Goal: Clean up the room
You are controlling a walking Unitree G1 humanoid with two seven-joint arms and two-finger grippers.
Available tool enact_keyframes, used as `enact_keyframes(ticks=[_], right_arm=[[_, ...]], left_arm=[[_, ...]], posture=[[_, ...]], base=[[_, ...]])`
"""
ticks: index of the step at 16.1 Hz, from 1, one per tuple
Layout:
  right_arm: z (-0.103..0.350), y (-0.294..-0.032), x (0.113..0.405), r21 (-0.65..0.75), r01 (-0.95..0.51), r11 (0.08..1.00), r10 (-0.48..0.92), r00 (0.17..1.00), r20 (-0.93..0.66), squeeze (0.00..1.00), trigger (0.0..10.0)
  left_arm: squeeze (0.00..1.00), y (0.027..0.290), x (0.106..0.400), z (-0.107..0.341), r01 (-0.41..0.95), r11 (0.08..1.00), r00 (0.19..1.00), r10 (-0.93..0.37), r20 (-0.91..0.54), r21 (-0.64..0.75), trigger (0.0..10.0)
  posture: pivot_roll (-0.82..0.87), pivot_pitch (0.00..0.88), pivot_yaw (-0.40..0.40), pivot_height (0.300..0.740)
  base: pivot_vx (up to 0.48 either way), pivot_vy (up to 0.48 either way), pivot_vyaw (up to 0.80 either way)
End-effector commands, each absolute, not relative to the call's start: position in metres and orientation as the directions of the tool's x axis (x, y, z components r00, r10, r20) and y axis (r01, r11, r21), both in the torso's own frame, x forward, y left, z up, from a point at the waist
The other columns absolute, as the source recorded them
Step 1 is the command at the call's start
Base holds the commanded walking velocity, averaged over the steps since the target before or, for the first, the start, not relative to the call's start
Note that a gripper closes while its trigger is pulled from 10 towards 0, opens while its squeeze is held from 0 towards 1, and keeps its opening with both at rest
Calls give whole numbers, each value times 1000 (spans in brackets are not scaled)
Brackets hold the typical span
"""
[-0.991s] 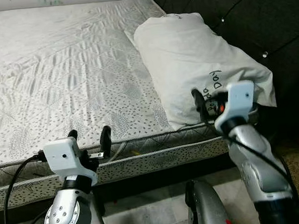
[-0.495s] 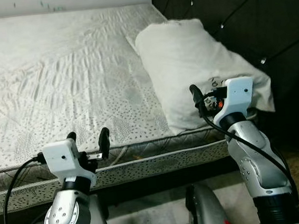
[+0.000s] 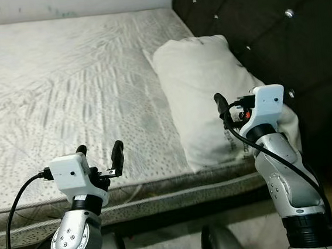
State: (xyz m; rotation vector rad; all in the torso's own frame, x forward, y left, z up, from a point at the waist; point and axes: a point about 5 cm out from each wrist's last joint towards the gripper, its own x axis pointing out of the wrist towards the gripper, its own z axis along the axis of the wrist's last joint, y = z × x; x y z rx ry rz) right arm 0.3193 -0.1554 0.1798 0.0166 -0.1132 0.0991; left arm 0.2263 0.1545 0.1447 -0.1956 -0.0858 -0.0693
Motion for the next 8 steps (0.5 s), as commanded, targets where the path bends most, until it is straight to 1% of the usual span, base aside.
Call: enact_keyframes(ticks=[1,6,8], right_arm=[[182,-157,321,13,-92,996,89,989,118,0,10000],[181,-160,322,13,-74,997,72,990,118,0,10000],[179,-161,321,14,-66,998,64,991,114,0,10000]], left_arm=[[0,154,226,145,82,979,993,-66,94,-186,10000],[0,155,228,147,88,980,993,-72,97,-180,10000],[0,155,228,147,90,980,992,-74,99,-179,10000]], posture=[[11,53,-67,676],[10,50,-57,736],[11,50,-54,740]], base=[[0,0,0],[0,0,0],[0,0,0]])
